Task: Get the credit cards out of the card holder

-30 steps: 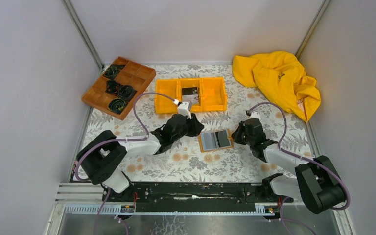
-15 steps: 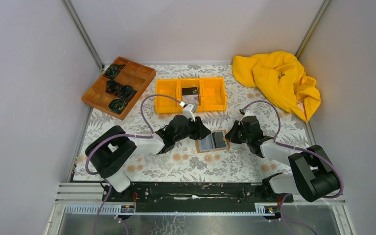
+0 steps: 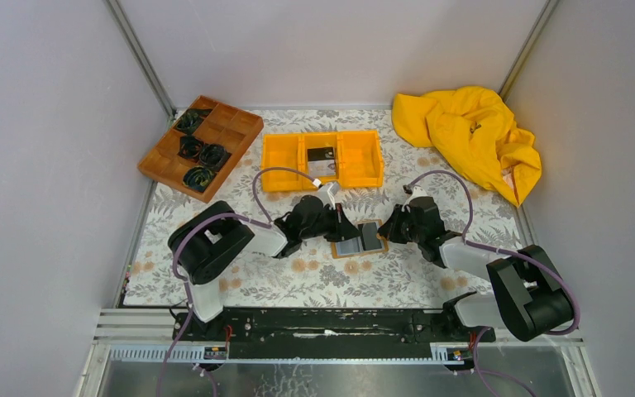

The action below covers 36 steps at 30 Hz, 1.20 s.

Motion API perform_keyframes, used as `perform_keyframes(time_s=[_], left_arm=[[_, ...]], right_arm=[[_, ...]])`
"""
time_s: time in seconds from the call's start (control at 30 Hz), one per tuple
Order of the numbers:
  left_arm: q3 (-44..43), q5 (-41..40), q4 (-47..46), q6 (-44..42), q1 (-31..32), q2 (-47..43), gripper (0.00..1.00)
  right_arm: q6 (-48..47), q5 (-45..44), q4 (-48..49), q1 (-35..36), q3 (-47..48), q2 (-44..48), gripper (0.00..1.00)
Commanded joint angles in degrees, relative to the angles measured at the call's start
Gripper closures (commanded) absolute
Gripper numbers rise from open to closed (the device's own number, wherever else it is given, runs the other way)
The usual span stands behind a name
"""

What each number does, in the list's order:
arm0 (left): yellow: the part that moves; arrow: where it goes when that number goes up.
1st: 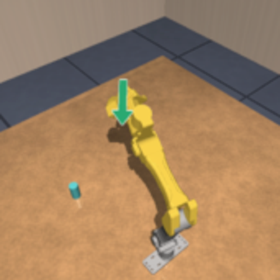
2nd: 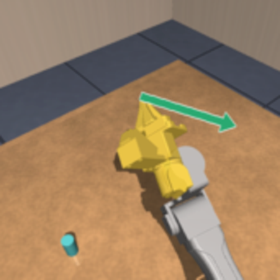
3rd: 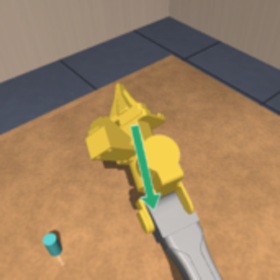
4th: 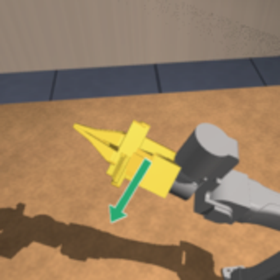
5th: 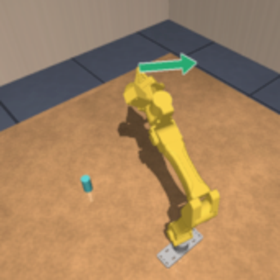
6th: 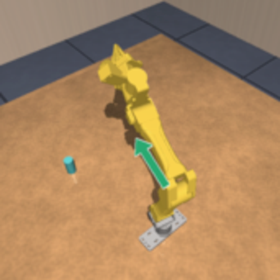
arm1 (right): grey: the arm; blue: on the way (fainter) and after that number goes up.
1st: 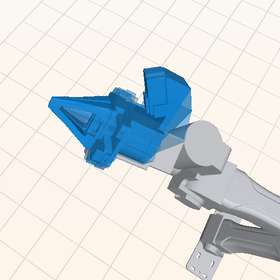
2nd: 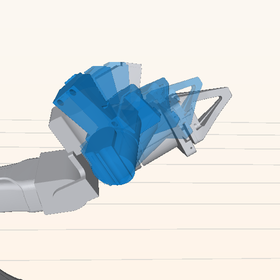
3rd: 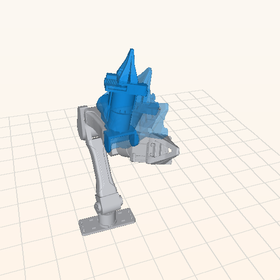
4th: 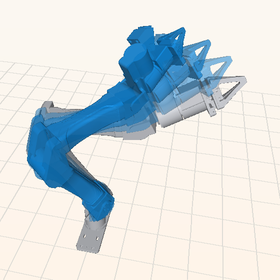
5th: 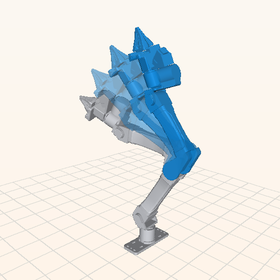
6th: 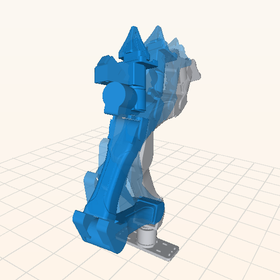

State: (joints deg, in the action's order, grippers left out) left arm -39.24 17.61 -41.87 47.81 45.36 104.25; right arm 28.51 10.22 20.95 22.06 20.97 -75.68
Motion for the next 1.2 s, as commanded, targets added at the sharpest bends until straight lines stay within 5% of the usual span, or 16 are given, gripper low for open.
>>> perform_keyframes(time_s=[0.0,0.07,0.2,0.4,0.47,1.17], left_arm=[[-3.5,-2.0,4.9,0.7,-0.3,1.0,1.0],[-4.3,-3.5,7.9,0.9,-0.3,1.4,1.0],[-5.6,-5.5,12.6,0.4,-0.1,1.5,0.84],[-6.4,-6.2,15.0,0.5,-0.1,1.8,0.27],[-6.9,-5.6,15.3,0.7,0.0,2.2,0.16],[-8.0,0.0,11.7,4.0,2.3,4.4,0.28]], right_arm=[[-0.6,1.2,2.4,0.0,-0.1,1.4,1.0],[-0.6,1.2,2.3,0.0,-0.1,1.4,1.0],[-0.6,1.2,2.4,0.0,-0.2,1.5,1.0],[-0.6,1.0,2.4,-0.1,-0.2,1.7,1.0],[-0.6,1.0,2.4,0.0,-0.1,1.5,1.0],[-0.8,1.2,2.4,-0.1,0.0,1.0,1.0]])
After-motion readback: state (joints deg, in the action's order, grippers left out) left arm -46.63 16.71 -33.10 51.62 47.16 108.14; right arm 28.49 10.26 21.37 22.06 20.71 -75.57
